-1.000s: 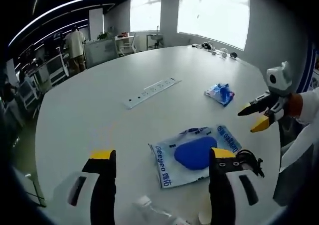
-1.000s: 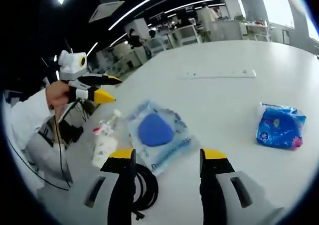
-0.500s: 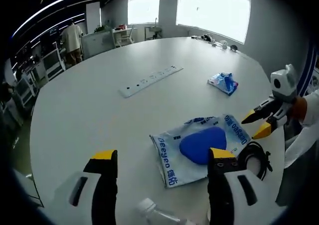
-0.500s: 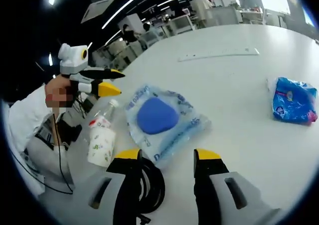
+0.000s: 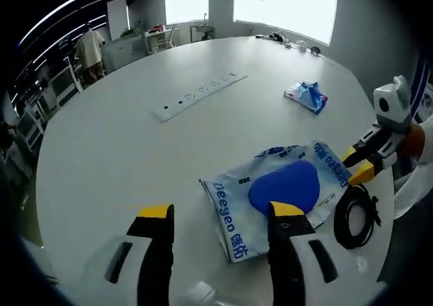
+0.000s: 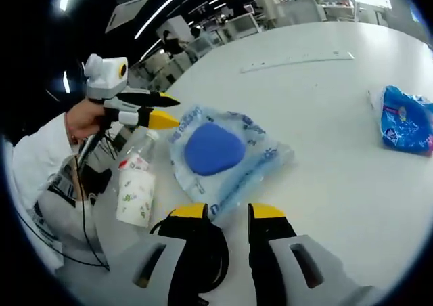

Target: Arrange the tabletop items into an orderly group along one side of the table until the central work area is clear of visible clutter.

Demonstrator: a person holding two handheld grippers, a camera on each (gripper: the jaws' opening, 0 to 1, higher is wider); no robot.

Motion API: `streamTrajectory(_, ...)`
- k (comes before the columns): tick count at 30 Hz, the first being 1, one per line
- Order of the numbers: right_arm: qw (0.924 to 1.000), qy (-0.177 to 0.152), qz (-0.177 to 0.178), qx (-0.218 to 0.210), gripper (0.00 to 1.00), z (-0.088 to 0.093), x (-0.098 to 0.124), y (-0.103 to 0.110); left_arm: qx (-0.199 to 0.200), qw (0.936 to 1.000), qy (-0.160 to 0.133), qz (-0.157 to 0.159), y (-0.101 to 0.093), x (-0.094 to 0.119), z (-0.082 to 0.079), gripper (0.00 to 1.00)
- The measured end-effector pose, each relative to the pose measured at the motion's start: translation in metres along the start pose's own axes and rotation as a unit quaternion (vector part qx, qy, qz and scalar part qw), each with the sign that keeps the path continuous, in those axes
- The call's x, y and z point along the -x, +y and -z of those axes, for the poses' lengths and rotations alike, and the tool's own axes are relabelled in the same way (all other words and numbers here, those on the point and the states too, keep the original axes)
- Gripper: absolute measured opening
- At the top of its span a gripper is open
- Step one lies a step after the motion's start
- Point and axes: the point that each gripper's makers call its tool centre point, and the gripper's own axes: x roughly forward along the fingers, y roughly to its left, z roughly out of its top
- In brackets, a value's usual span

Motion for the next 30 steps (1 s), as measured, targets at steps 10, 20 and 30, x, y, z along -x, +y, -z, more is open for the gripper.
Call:
streamTrajectory(10, 0.9999, -0.001, 0.002, -0.016, 0.07, 0.001, -0.002, -0.002, -0.011, 0.9989, 0.046, -0.001, 0.0, -0.016, 0.02, 0.16)
streamTrajectory(20, 0.9998, -0.012, 0.005, -0.016, 0.0, -0.006, 0.002, -0.005, -0.013, 0.9989, 0.042, 0.017, -0.008, -0.014, 0.018, 0.02)
streamTrajectory(30, 0.9992, -0.039, 0.011, -0.003, 0.0, -0.033, 0.02, -0.014, 0.001, 0.9999, 0.009, 0.014, -0.013, 0.006, -0.001, 0.01)
